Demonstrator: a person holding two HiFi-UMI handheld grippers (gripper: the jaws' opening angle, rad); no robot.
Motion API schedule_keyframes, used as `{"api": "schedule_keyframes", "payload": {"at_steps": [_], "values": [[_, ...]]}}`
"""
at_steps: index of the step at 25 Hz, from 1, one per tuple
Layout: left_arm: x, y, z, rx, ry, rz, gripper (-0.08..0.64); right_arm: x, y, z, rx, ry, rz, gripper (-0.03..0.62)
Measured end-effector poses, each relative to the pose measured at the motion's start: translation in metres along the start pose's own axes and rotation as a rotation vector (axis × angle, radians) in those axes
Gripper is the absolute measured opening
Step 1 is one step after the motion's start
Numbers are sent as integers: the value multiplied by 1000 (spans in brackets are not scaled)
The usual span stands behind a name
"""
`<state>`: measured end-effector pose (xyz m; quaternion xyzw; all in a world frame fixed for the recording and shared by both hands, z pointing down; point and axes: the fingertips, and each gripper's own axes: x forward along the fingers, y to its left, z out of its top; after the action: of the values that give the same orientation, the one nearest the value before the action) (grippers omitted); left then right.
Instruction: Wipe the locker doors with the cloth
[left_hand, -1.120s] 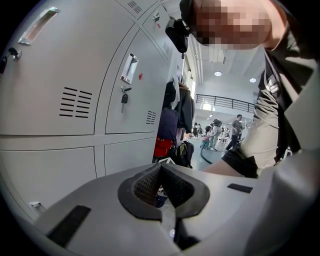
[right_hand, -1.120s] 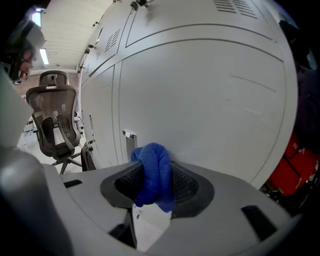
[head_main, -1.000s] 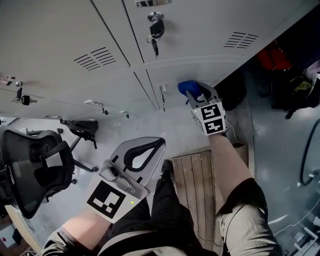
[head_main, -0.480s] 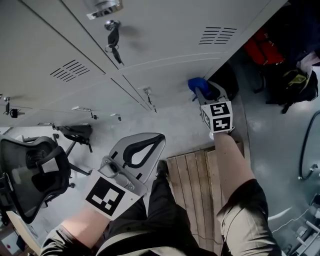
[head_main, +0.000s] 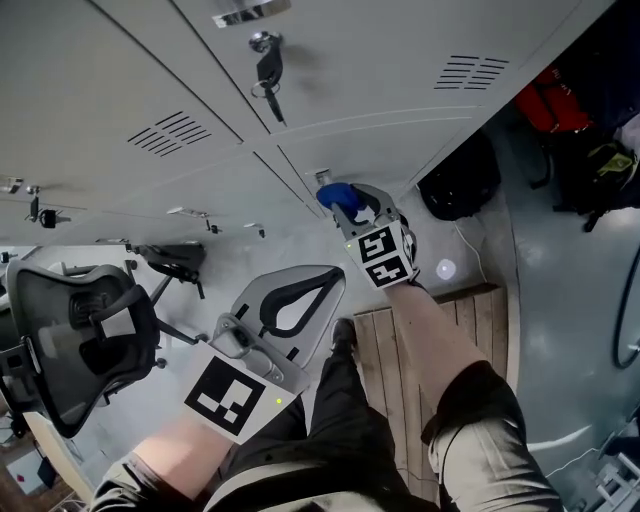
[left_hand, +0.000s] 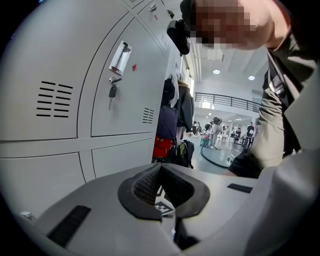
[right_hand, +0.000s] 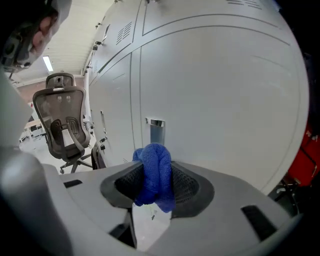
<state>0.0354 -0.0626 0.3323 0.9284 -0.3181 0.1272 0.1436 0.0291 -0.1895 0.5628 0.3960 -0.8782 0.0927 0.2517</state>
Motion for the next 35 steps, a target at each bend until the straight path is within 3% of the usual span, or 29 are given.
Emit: {"api": "schedule_keyframes", "payload": {"at_steps": [4, 10, 13, 22, 28, 32, 35], "values": [[-15, 12, 2, -15, -3, 30, 6, 23, 16, 2, -25, 26, 16, 153], [-27, 25, -1, -29, -2, 53, 6, 31, 5, -4, -27, 39, 7, 153], [-22, 24, -1, -32, -7, 46, 6, 21, -19, -14, 23, 49, -29, 155], [-5, 13, 5, -52, -17, 42, 6, -28, -114, -53, 3, 115, -186, 153], [3, 4, 4, -48, -13, 32, 6, -54, -154, -64, 58, 117, -267, 153], [5, -1, 1, -47, -8, 23, 6, -56, -151, -70, 81, 118, -283, 153], [4, -2, 1, -41, -7, 19, 6, -43, -125, -72, 54, 122, -237, 153]]}}
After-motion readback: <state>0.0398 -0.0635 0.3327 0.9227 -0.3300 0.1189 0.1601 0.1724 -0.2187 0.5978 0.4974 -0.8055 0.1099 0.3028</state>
